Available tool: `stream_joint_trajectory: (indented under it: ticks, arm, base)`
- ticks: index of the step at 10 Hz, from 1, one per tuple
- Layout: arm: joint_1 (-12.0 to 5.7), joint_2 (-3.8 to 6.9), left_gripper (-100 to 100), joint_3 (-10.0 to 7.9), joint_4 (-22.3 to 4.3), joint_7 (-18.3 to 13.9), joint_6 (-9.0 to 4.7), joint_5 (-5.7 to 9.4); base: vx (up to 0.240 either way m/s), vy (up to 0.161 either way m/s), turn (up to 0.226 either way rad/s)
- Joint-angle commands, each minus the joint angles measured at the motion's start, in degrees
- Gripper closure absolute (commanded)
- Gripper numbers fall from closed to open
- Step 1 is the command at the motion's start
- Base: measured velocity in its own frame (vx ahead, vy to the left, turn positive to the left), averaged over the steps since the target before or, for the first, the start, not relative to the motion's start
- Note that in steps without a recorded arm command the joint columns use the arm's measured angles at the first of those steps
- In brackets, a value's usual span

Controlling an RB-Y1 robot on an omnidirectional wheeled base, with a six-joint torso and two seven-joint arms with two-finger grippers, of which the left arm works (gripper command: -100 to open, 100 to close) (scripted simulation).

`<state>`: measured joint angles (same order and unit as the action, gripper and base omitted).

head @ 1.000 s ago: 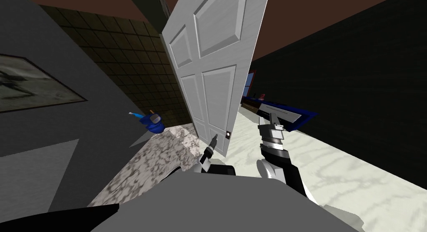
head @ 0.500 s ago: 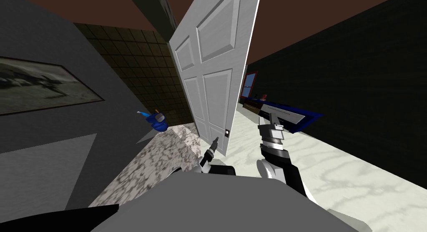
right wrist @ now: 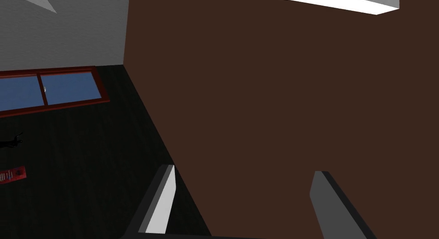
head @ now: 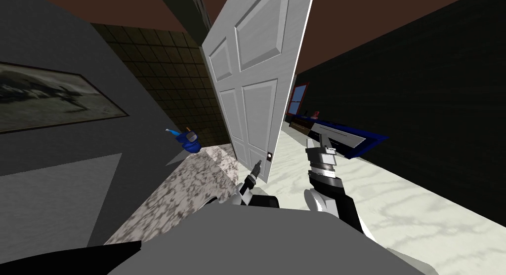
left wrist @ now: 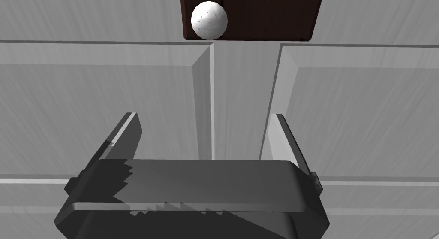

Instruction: Push the door open

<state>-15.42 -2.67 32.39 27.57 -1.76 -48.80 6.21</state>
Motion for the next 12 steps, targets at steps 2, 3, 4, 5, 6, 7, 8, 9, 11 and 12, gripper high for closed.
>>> stream_joint_trajectory:
  ticks: [2, 3, 4, 5, 6, 7, 8, 9, 11, 12]
  arm:
    - [-0.02, 1.93, -100, -0.11, 0.1, 0.0, 0.17, 0.05]
    - [-0.02, 1.93, -100, -0.11, 0.1, 0.0, 0.17, 0.05]
    - [-0.08, 3.07, -100, -0.25, 0.1, 0.0, 0.22, 0.13]
    - [-0.08, 3.07, -100, -0.25, 0.1, 0.0, 0.22, 0.13]
    - [-0.18, 3.87, -100, -0.50, 0.1, 0.0, 0.32, 0.26]
    - [-0.18, 3.87, -100, -0.50, 0.1, 0.0, 0.32, 0.26]
    - [-0.24, 3.57, -100, -0.67, 0.1, 0.0, 0.38, 0.35]
    - [-0.31, 2.71, -100, -0.82, 0.2, 0.0, 0.44, 0.43]
    - [-0.87, 1.79, -100, -0.98, -0.8, 0.0, 0.20, 0.52]
    - [-0.87, 1.79, 100, -0.98, -0.8, 0.0, 0.20, 0.52]
  base:
    - [0.008, -0.043, -0.010]
    - [0.088, -0.076, -0.009]
    - [0.112, -0.093, -0.017]
    - [0.086, -0.071, -0.005]
    - [0.124, -0.123, -0.050]
    - [0.121, -0.122, -0.011]
    - [0.130, -0.116, -0.029]
    - [0.182, -0.152, -0.045]
    - [0.138, -0.108, -0.011]
    - [-0.017, 0.009, 0.011]
